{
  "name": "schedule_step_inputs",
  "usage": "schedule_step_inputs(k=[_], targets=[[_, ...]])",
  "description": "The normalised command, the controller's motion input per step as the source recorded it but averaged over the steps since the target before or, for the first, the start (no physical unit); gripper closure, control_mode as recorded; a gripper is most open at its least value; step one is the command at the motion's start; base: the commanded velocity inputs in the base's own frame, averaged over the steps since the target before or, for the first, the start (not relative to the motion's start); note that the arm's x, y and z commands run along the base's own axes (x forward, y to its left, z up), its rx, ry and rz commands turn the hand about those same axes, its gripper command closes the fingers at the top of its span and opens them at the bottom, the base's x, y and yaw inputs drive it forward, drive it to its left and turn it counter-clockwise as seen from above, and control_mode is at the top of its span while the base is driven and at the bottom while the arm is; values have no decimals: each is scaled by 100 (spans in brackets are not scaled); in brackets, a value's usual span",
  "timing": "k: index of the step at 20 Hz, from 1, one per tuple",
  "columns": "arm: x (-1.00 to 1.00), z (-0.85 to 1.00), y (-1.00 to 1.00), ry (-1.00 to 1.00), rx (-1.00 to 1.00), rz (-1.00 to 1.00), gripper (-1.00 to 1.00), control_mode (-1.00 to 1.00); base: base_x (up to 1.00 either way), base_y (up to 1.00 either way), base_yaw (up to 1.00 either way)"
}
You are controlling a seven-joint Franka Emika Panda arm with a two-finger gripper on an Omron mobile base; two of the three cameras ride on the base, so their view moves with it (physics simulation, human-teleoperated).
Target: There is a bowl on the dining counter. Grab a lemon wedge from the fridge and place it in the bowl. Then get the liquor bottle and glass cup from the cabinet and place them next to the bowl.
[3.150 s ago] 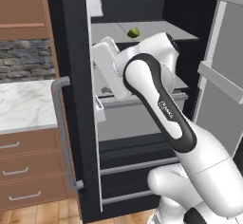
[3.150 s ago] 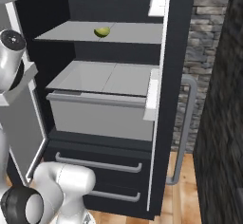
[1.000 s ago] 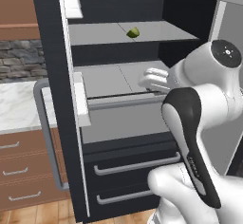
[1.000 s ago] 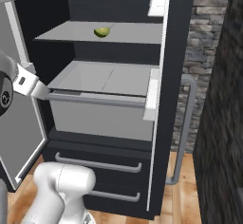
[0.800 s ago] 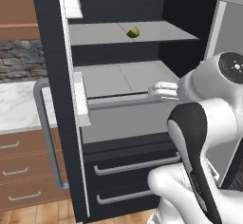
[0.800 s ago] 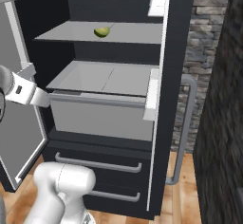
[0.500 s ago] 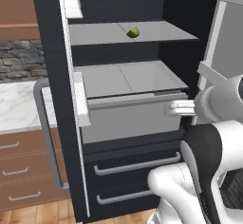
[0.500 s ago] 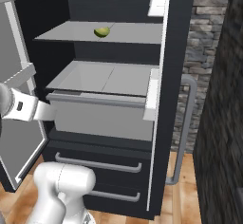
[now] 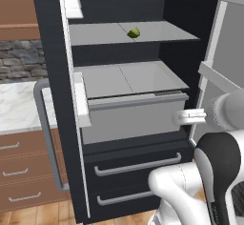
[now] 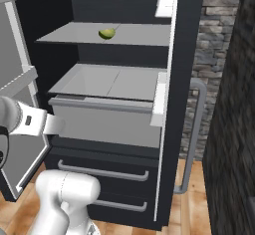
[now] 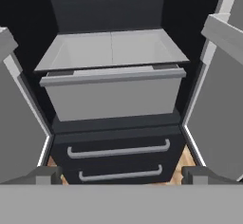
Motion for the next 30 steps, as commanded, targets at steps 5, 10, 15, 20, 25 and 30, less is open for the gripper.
schedule_step_inputs(k=[5, 10, 15, 20, 25, 30], targets=[[0, 0, 0, 0, 0, 0, -100, -100, 0, 0, 0], [0, 0, 0, 0, 0, 0, -100, 100, 17, 0, 0], [0, 0, 0, 0, 0, 0, -100, 100, 70, 10, 0], [0, 0, 0, 0, 0, 0, -100, 100, 70, 3, 0], [0, 0, 0, 0, 0, 0, -100, 100, 65, 0, 0], [0, 0, 0, 0, 0, 0, -100, 100, 72, 0, 0]])
